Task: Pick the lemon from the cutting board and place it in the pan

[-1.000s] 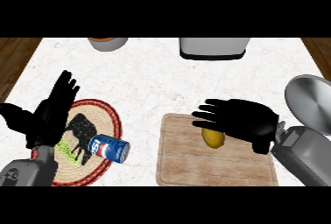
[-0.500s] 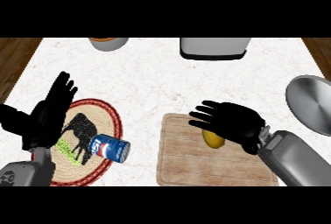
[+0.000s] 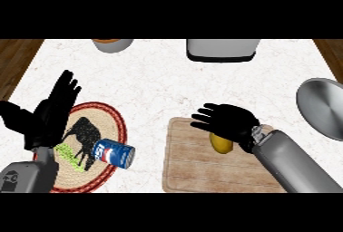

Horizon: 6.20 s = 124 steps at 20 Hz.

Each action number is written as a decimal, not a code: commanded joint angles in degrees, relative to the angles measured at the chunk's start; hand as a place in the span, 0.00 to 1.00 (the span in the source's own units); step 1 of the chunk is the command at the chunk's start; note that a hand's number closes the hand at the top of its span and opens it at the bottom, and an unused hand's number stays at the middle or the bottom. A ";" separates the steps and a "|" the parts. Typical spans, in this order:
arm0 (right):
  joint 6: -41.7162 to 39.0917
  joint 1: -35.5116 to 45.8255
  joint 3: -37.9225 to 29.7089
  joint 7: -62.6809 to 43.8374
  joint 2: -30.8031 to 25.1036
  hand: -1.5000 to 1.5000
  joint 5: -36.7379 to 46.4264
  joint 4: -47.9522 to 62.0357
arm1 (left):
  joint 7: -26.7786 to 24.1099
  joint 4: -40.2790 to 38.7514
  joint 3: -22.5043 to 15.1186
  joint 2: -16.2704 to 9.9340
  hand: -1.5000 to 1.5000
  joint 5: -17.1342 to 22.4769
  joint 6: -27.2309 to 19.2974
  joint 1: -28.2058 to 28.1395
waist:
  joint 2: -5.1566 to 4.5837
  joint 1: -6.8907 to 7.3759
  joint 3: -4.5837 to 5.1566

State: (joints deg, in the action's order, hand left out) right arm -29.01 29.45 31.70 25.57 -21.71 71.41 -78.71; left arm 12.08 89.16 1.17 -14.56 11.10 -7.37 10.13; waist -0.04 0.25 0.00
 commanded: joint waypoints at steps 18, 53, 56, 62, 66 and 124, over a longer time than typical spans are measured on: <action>12.06 1.08 -3.86 9.34 12.38 1.00 9.67 19.45 | 0.02 1.80 1.20 3.27 0.50 -4.14 1.46 -1.36 | -0.04 0.10 -0.01; 3.21 -31.11 -45.99 -16.98 3.84 1.00 -12.17 -48.35 | 0.55 3.22 3.07 4.39 0.50 -4.01 2.76 -2.99 | 0.29 -1.17 0.03; -1.10 -24.39 -50.97 -21.41 3.61 1.00 -16.55 -46.90 | -0.80 3.51 2.69 5.24 0.50 -4.76 2.39 -3.79 | 0.15 -0.44 0.03; 8.26 -17.16 -61.76 -14.97 -1.97 1.00 -20.05 -25.68 | 1.85 1.91 3.37 4.18 0.50 -4.54 2.83 0.52 | -0.11 0.15 -0.04; 9.58 -14.07 -64.93 -12.91 -6.20 1.00 -22.07 -16.70 | 3.49 5.85 4.12 3.44 0.50 -3.92 3.51 -2.48 | 0.01 0.16 -0.02; -10.03 -2.18 -85.24 28.56 -38.00 0.00 -38.90 73.45 | 1.63 3.17 5.26 4.34 0.50 -3.95 4.46 -0.80 | -0.63 0.06 -0.88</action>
State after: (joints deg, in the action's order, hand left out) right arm -27.70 29.85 -52.93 45.96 -59.01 33.57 -5.04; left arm 13.31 91.96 5.69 -9.40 6.74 -3.27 9.41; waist -0.79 0.35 -0.80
